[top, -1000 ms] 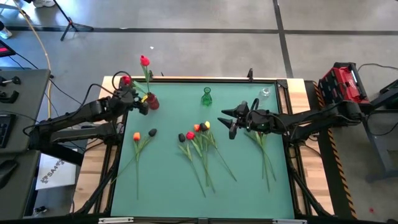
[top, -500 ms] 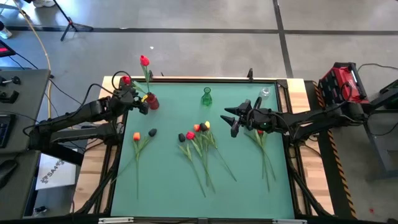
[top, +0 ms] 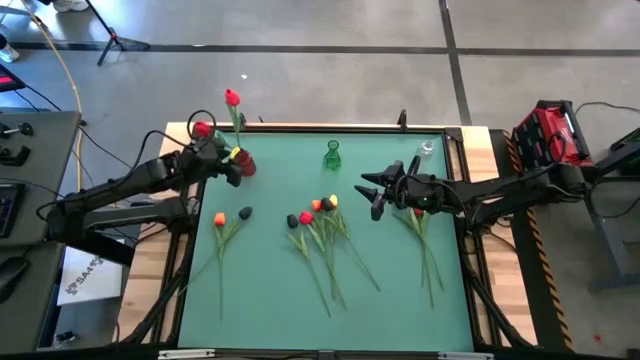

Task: Sort flowers into vase by color
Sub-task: Put the red tulip into the red vase

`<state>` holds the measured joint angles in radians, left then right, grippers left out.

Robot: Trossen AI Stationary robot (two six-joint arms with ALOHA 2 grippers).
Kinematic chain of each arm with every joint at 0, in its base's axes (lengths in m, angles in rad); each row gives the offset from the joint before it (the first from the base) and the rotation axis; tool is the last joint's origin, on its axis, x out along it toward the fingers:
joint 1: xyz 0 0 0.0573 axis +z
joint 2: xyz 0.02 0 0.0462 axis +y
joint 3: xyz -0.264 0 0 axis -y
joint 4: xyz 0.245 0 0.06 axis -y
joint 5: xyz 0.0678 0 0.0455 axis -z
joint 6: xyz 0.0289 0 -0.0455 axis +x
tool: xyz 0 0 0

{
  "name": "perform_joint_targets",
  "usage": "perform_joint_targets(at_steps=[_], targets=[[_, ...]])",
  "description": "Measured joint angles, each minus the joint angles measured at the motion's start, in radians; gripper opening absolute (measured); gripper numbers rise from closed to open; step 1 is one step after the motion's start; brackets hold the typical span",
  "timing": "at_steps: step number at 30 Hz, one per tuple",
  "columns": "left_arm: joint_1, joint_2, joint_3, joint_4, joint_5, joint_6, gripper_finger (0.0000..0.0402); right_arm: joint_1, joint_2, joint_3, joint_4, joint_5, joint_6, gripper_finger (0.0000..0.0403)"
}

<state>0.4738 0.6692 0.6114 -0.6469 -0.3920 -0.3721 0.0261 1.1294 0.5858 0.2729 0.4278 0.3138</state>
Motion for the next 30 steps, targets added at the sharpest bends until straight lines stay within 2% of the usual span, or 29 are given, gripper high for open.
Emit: perform_joint_targets(at_steps=[7,15,22,30], targets=[[0.018,0.035,0.130,-0.097,0.006,0.036,0.0212,0.000,0.000,0.000,0.000,0.000,0.000,0.0188],[0.095,0.105,0.221,-0.088,-0.003,0.133,0.0212,0.000,0.000,0.000,0.001,0.000,-0.006,0.0188],[0.172,0.205,0.287,-0.090,0.056,0.191,0.0212,0.000,0.000,0.000,0.005,0.000,-0.001,0.0188],[0.188,0.216,0.393,-0.089,0.073,0.233,0.0212,0.008,0.000,0.000,-0.001,-0.009,0.000,0.0188]])
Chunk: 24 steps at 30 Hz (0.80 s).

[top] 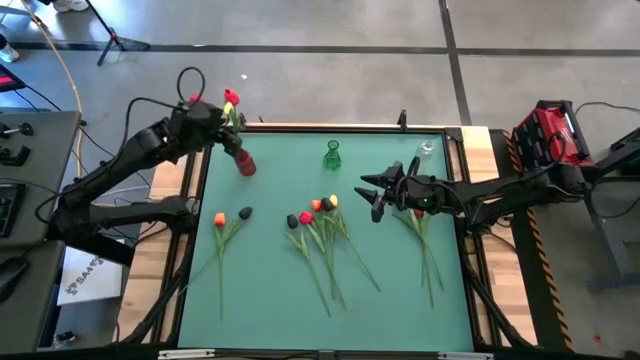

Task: Sort flowers into vase by color
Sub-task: Put the red tulip into the red vase

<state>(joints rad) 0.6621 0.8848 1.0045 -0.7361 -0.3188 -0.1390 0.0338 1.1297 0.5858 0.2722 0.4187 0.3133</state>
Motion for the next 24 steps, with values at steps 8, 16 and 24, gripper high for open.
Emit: perform_joint_targets(at_steps=[8,16,24], targets=[[-0.002,0.018,-0.044,0.000,0.084,-0.019,0.0212,0.000,0.000,0.000,-0.002,0.000,-0.017,0.0188],[-0.008,0.016,-0.089,0.105,0.156,-0.023,0.0212,0.000,0.000,0.000,-0.019,-0.005,-0.012,0.0188],[-0.026,-0.044,-0.055,0.137,0.166,0.011,0.0212,0.000,0.000,0.000,-0.038,-0.007,0.000,0.0188]])
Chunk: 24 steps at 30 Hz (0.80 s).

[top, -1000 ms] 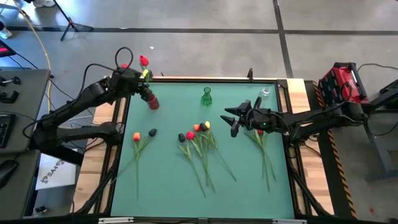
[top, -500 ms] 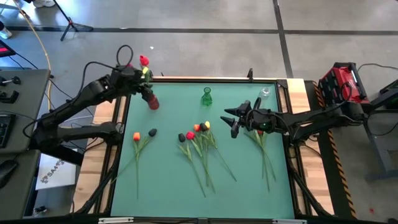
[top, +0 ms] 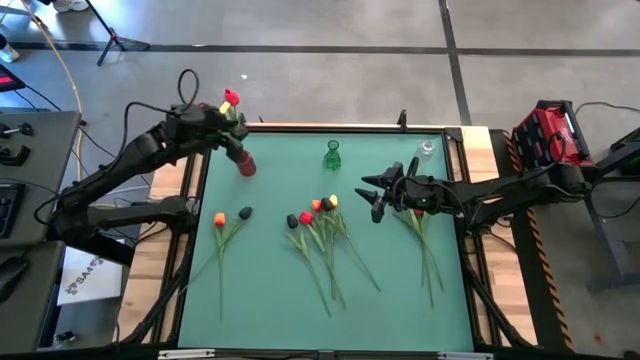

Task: Sort flowers into vase by color
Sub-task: Put the red tulip into the red vase

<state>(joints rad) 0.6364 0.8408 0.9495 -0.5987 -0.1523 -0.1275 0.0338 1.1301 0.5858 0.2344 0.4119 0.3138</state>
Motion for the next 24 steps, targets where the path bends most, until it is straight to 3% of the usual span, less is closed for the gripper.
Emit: perform_joint_targets(at_steps=[5,8,17,21,24], targets=[[-0.034,-0.035,0.006,0.020,0.071,0.010,0.0212,0.000,0.000,0.000,0.001,0.000,0.000,0.0188],[-0.090,-0.067,-0.007,0.028,0.052,0.010,0.0210,0.000,0.000,0.000,-0.001,0.000,0.000,0.0188],[-0.424,-0.238,-0.277,0.122,-0.186,-0.178,0.0186,-0.001,0.000,0.003,-0.232,-0.002,0.168,0.0188],[-0.583,-0.250,-0.367,0.200,-0.295,-0.196,0.0175,-0.001,0.000,0.063,-0.470,-0.100,0.284,0.0188],[-0.685,-0.218,-0.405,0.234,-0.387,-0.203,0.0167,-0.001,0.000,0.123,-0.705,-0.089,0.405,0.0183]])
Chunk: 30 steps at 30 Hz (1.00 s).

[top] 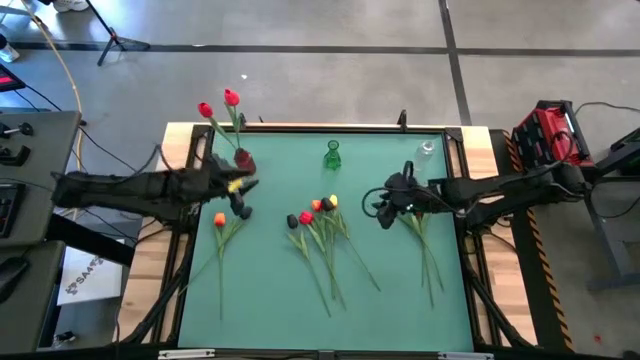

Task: Sort flowers into vase by color
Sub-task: Put the red tulip into the red vase

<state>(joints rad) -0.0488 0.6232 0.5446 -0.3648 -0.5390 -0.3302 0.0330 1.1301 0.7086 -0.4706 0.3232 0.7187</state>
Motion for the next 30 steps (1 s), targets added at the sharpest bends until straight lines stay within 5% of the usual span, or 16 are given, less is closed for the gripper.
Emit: perform_joint_targets(at_steps=[8,15,30], targets=[[-0.218,0.168,-0.010,0.028,-0.182,-0.126,0.0158,0.051,0.017,-0.016,-0.376,0.051,0.430,0.0131],[-0.324,0.320,-0.010,0.062,-0.270,-0.215,0.0158,0.179,0.047,-0.101,-0.416,0.010,0.729,0.0089],[-0.332,0.430,-0.010,0.141,-0.302,-0.191,0.0158,0.237,0.200,-0.102,-0.411,-0.123,0.802,0.0073]])
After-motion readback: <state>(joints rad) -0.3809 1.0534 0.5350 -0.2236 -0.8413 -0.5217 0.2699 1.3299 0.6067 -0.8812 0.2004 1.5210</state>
